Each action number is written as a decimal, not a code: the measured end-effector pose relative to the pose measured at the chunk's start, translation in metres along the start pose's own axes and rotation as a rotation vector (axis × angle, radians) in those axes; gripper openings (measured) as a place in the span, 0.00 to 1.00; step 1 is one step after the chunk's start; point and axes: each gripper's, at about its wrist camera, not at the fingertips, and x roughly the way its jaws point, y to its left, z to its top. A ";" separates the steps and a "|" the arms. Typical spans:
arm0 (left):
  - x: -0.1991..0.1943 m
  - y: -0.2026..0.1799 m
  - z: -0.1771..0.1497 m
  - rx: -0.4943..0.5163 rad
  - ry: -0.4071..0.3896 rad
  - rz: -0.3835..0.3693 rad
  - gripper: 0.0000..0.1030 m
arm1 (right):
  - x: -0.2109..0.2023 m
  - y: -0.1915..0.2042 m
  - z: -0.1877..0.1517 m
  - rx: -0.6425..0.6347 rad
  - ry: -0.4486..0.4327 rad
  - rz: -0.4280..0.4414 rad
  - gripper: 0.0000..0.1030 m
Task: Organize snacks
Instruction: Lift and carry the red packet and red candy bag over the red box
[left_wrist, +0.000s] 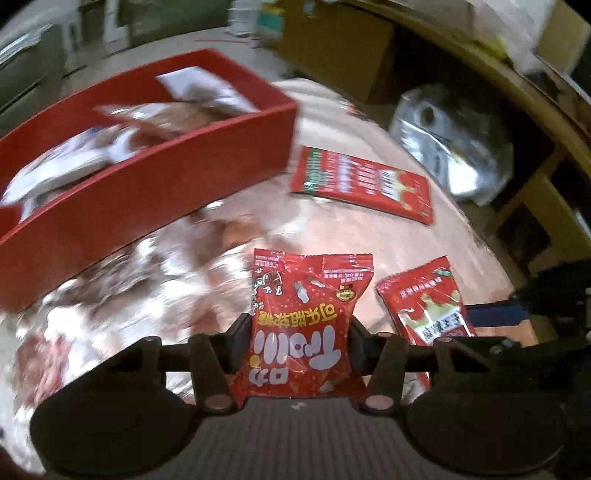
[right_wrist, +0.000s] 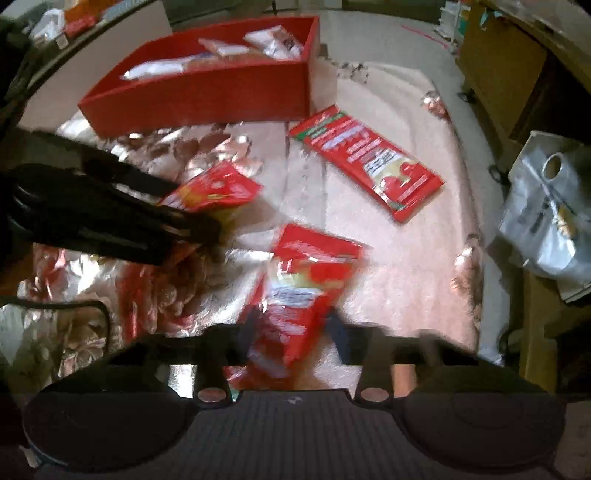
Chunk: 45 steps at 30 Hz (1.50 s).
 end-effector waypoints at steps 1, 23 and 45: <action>-0.005 0.006 0.001 -0.015 -0.015 0.008 0.45 | -0.002 -0.001 0.002 0.004 -0.003 0.008 0.29; -0.097 0.108 -0.052 -0.355 -0.181 0.056 0.45 | 0.021 0.017 -0.007 -0.095 0.034 0.069 0.93; -0.090 0.070 -0.051 -0.193 -0.149 0.003 0.45 | -0.017 0.032 0.020 -0.075 -0.130 -0.033 0.49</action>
